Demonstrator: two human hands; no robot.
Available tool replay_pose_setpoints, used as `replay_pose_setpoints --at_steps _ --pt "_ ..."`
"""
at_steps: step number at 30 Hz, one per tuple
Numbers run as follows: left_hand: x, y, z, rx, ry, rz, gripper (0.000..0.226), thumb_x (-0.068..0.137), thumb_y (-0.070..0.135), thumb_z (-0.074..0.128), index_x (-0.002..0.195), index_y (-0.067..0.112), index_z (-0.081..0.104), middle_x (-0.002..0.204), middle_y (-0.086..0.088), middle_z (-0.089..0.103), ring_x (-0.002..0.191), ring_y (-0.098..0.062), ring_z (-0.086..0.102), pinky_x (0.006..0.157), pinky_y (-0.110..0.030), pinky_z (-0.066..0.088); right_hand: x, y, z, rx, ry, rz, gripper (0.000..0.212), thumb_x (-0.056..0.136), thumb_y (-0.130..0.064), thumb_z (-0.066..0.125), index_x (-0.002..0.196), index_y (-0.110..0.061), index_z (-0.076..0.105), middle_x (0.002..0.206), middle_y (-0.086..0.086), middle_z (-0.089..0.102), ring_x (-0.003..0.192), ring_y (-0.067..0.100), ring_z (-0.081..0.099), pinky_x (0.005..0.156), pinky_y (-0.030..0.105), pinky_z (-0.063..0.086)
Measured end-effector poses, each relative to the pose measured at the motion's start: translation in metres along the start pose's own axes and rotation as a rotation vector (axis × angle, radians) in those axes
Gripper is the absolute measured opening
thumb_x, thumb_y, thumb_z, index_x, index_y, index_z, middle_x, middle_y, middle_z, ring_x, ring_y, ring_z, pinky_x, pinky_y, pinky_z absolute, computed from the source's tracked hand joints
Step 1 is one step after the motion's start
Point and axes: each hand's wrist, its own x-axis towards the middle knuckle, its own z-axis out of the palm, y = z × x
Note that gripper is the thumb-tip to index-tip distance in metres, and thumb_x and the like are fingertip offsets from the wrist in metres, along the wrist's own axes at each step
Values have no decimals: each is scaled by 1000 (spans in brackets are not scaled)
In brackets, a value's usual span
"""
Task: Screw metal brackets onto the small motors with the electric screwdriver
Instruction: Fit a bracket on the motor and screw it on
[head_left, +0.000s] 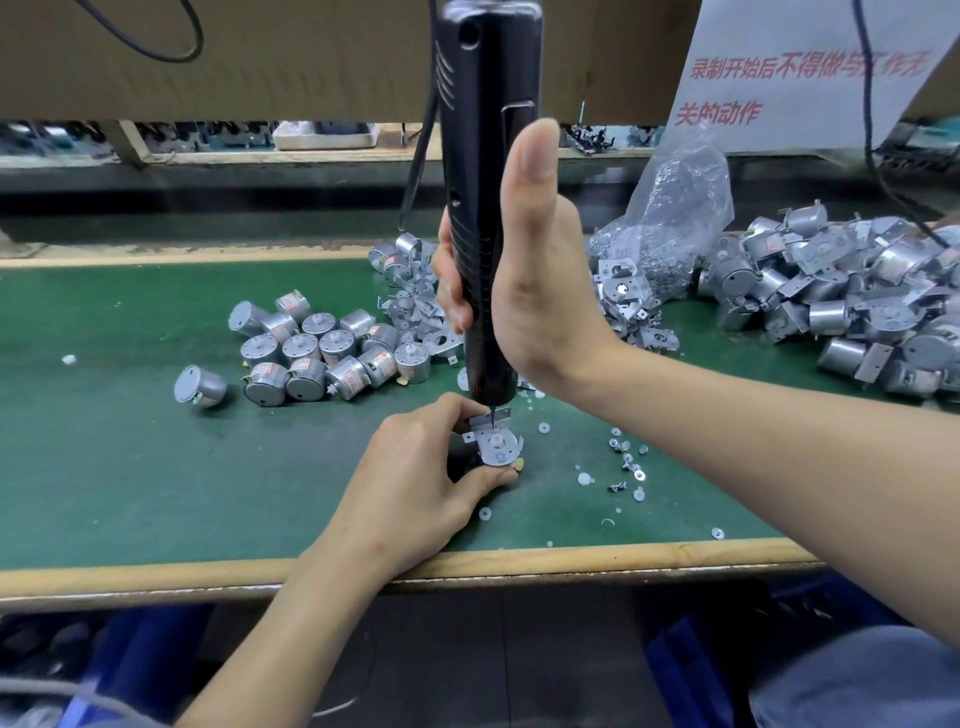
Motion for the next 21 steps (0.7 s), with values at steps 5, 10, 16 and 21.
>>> replay_pose_setpoints --at_steps 5,10,16,21 --pt "0 0 0 16 -2 1 48 72 51 82 110 31 61 63 29 49 66 10 50 58 -15 33 0 0 -2 -15 46 -12 93 64 -87 36 70 5 44 49 4 47 40 21 44 44 26 39" --pt "0 0 1 38 -10 13 51 73 54 80 113 31 60 71 29 52 68 -2 50 64 -28 43 -1 -3 -4 -60 80 7 80 65 -83 36 73 -5 47 51 5 49 44 21 48 46 27 42" --pt "1 1 1 29 -5 35 46 75 51 80 111 32 59 74 31 52 81 -7 61 67 -29 46 4 -1 -15 -196 167 23 85 98 -67 32 83 13 53 60 20 61 57 33 63 61 42 57" --pt "1 3 -2 15 10 87 40 75 44 82 107 31 61 78 47 50 69 11 50 58 -7 33 -20 17 -34 -476 335 90 48 101 -54 48 91 -8 57 86 5 62 79 18 58 77 30 47"
